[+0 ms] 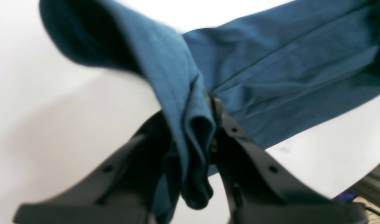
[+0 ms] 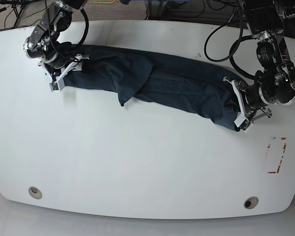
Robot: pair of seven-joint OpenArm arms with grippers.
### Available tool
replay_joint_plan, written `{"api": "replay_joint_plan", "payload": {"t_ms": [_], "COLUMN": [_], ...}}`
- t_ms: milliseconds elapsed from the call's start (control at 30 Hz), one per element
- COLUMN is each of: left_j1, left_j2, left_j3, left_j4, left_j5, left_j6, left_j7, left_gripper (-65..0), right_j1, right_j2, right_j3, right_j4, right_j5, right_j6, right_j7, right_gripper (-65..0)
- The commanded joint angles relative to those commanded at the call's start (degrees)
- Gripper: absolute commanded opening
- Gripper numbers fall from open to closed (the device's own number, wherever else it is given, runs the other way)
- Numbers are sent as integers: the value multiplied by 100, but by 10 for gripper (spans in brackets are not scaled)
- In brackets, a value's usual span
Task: Layout the t-shirt on the table in an organized manner, then fold the t-shirt properly
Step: 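Lift the strip end with the left gripper and fold it toward the right gripper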
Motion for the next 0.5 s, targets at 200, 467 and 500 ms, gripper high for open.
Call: {"api": "replay_joint_plan", "payload": {"t_ms": [200, 467, 500], "left_j1": [-26, -18, -18], "left_j2": [466, 853, 853], "left_j3": [369, 985, 1046], "left_j4": [-26, -35, -35], "left_j5": [0, 18, 18], "left_j6": [0, 0, 0], "left_j7": [0, 0, 0], "left_gripper": [-603, -601, -601], "right_j1": [0, 9, 9], "right_j2": [0, 0, 0], "right_j3": [0, 0, 0], "right_j4": [0, 0, 0], "right_j5": [0, 0, 0], "right_j6": [0, 0, 0], "right_j7": [0, 0, 0], "right_gripper": [-250, -250, -250]}}
